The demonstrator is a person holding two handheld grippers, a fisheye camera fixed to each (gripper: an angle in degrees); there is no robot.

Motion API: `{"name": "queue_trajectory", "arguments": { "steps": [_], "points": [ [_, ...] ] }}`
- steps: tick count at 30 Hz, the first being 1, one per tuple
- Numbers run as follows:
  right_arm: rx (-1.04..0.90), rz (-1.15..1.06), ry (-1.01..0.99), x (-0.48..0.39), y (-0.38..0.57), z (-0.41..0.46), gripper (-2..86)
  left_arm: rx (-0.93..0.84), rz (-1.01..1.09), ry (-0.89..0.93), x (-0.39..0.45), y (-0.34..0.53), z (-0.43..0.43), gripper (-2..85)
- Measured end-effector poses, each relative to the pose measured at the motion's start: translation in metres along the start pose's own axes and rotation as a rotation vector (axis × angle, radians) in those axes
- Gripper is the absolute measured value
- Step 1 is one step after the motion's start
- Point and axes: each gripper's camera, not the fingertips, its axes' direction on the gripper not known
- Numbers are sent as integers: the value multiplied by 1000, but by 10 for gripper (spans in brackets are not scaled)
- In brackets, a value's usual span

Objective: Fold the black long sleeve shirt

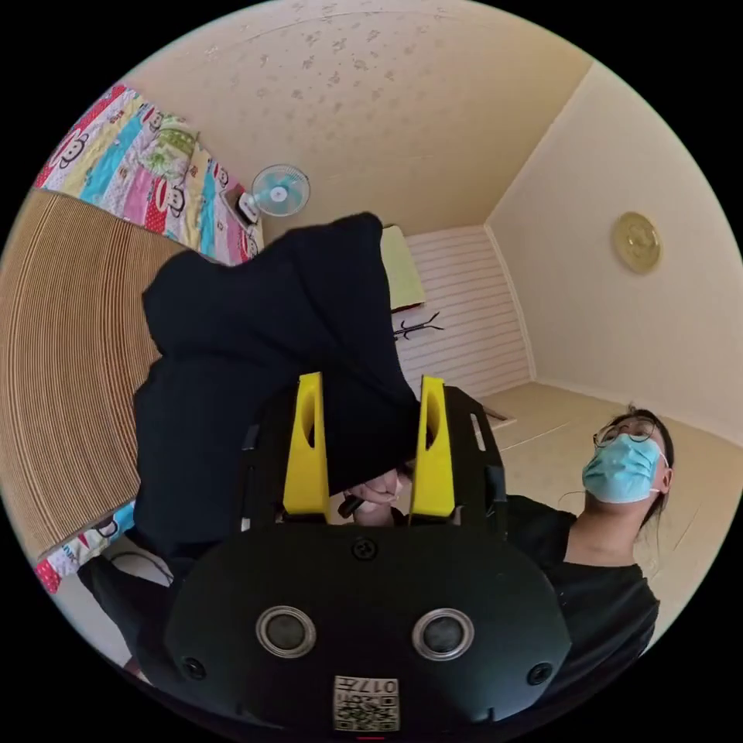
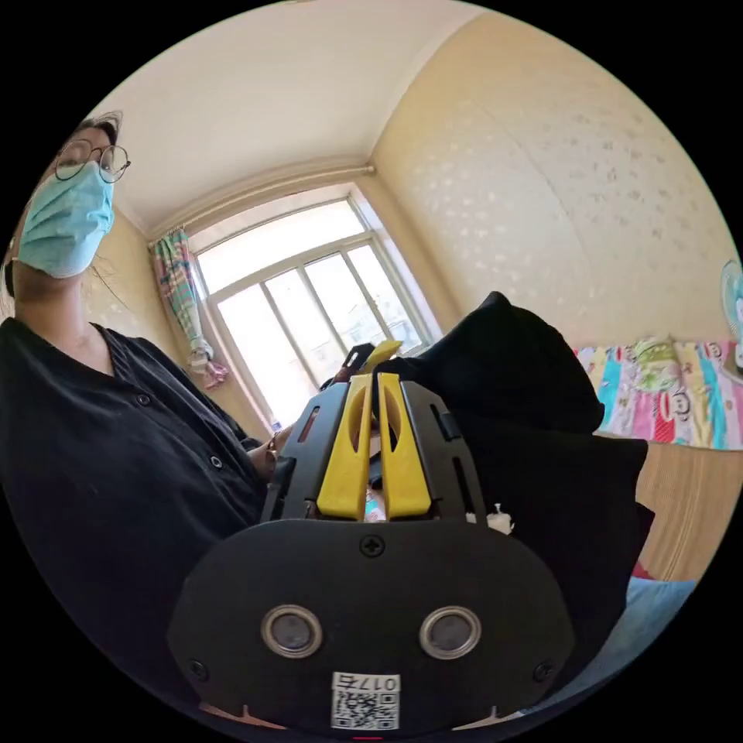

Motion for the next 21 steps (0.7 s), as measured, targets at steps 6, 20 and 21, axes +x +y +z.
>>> {"name": "queue_trajectory", "arguments": {
  "steps": [6, 20, 21],
  "points": [
    [-31, 123, -178, 32, 47, 45, 19, 35, 92, 133, -33, 20, -96, 65],
    [-14, -211, 20, 20, 68, -6, 94, -244, 1095, 1107, 34, 43, -211, 51],
    [-21, -196, 1, 29, 70, -1, 120, -263, 1101, 1134, 32, 43, -207, 51]
  ]
}}
